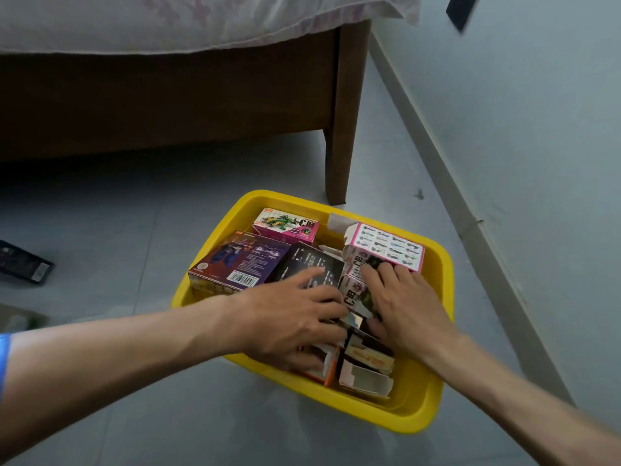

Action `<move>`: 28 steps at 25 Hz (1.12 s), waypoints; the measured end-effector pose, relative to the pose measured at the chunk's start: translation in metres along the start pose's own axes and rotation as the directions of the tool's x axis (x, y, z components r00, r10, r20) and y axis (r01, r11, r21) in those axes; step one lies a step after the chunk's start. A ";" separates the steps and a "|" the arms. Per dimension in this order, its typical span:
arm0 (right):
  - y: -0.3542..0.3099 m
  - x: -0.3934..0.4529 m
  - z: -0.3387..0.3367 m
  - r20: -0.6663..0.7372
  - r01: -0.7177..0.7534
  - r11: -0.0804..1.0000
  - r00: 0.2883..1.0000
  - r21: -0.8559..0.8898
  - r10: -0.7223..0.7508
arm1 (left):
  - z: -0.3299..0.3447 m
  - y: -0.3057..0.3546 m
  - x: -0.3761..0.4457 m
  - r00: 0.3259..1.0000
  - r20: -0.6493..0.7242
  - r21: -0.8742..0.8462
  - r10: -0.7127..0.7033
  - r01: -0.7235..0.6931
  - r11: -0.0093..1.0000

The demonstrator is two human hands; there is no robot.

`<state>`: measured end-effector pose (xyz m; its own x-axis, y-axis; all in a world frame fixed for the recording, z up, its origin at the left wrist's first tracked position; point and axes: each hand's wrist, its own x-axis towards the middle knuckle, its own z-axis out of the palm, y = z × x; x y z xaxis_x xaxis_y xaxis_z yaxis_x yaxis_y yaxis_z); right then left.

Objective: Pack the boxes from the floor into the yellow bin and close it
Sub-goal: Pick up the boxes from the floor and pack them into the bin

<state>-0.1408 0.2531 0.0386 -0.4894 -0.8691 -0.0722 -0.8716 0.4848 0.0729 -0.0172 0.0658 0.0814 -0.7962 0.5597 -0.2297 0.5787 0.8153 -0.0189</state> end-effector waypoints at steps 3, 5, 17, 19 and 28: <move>0.012 0.005 -0.013 -0.125 0.009 0.998 0.992 0.064 -0.001 | 0.010 0.004 -0.003 0.992 0.113 0.017 -0.065 0.064 0.998; 0.017 0.002 -0.014 -0.024 0.036 0.993 0.999 0.111 -0.033 | 0.011 0.002 -0.003 0.991 0.114 0.016 -0.065 0.063 0.998; 0.000 -0.005 -0.031 -0.059 0.049 0.985 0.997 0.163 -0.040 | 0.012 -0.005 -0.014 0.998 -0.055 -0.071 -0.030 0.026 0.997; -0.015 0.009 -0.057 -0.202 0.137 0.971 0.975 0.198 -0.097 | 0.000 -0.011 -0.025 0.974 -0.193 -0.153 -0.123 0.093 0.984; -0.193 0.166 -0.116 -0.057 0.570 0.779 0.815 0.261 -0.577 | 0.034 -0.047 -0.233 0.549 0.032 -0.168 -0.835 0.827 0.537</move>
<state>-0.0504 0.0039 0.1282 0.1062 -0.9934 -0.0445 -0.9655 -0.0923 -0.2437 0.1471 -0.1079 0.1029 -0.9148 -0.3786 -0.1410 -0.3773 0.9253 -0.0366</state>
